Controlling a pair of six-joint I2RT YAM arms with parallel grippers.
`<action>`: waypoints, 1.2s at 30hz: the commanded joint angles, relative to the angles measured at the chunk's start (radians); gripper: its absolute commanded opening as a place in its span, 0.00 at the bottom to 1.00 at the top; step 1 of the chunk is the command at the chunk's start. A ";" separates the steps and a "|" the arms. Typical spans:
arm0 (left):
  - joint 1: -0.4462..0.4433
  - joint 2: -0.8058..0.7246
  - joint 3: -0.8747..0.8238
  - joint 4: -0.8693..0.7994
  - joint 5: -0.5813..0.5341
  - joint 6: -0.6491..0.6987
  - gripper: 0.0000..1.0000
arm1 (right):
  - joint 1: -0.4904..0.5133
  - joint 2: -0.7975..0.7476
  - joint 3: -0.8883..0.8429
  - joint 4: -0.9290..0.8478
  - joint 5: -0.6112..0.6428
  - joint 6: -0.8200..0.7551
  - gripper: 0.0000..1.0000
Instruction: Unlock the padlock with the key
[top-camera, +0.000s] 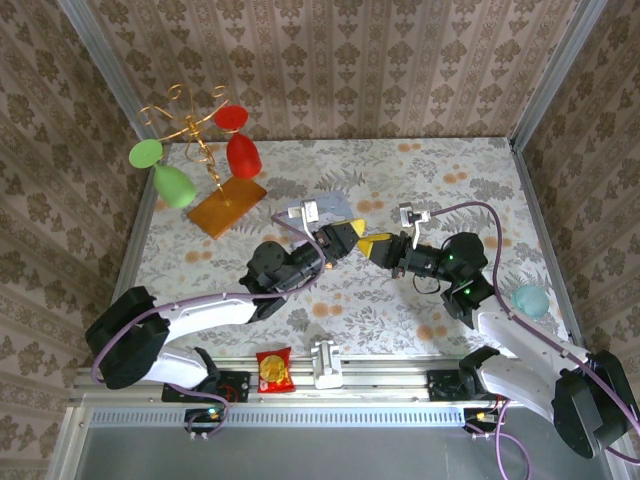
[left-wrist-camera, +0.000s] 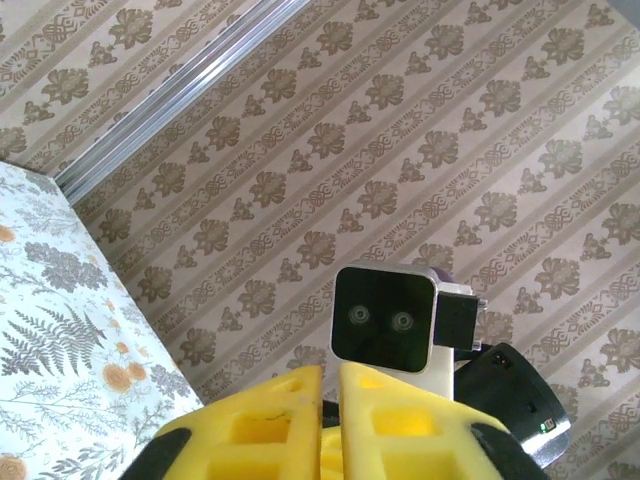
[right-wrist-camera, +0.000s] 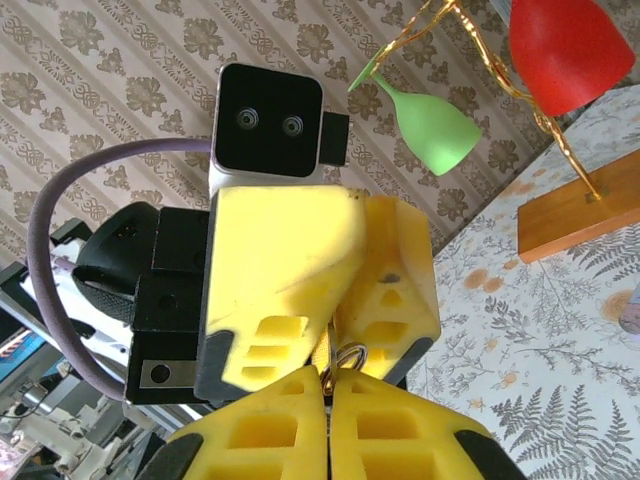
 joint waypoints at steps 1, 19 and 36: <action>0.000 -0.005 -0.001 -0.013 0.018 -0.001 0.29 | 0.004 -0.026 -0.004 0.002 0.033 -0.035 0.00; 0.044 -0.038 -0.014 -0.075 0.034 -0.016 0.35 | 0.006 -0.048 -0.032 -0.043 0.038 -0.058 0.00; 0.032 0.040 -0.021 0.078 0.038 -0.126 0.08 | 0.006 -0.021 -0.021 -0.050 0.049 -0.067 0.00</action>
